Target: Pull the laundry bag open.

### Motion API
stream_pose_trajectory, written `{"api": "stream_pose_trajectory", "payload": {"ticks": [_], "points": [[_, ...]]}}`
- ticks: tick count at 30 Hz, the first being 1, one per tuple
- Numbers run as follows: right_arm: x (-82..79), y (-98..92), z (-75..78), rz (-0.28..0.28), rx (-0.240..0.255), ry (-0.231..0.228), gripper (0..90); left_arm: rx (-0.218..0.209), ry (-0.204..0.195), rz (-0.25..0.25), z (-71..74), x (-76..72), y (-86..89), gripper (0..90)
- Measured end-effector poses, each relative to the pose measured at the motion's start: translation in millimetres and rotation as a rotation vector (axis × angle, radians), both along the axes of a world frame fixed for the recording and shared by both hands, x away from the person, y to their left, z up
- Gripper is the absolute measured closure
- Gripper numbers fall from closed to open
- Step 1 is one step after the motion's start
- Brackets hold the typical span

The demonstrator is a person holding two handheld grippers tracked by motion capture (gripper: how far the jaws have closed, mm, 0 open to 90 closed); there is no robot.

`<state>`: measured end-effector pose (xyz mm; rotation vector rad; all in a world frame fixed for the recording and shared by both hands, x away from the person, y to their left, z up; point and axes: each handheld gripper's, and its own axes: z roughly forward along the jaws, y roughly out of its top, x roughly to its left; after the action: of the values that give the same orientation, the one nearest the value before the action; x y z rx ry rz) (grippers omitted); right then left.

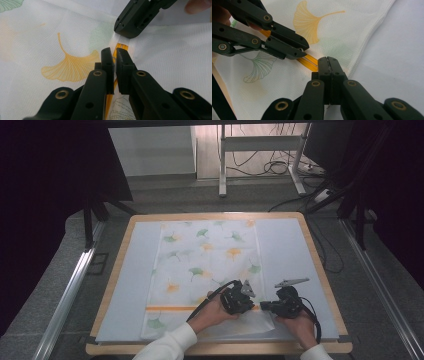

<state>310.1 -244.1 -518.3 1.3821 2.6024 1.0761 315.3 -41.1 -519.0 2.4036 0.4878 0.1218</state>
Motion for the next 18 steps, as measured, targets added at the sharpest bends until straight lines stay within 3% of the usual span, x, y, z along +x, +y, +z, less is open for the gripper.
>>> {"api": "stream_pose_trajectory", "payload": {"ticks": [6, 18], "points": [[0.1, -1.2, -0.5, 0.001, 0.005, 0.001, 90.0, 0.012, 0.003, 0.009, 0.5, 0.5, 7.3, 85.8], [-0.5, -1.0, -0.8, -0.002, 0.007, -0.004, 90.0, 0.002, 0.021, 0.060, -1.7, 0.1, 43.2, 85.8]]}}
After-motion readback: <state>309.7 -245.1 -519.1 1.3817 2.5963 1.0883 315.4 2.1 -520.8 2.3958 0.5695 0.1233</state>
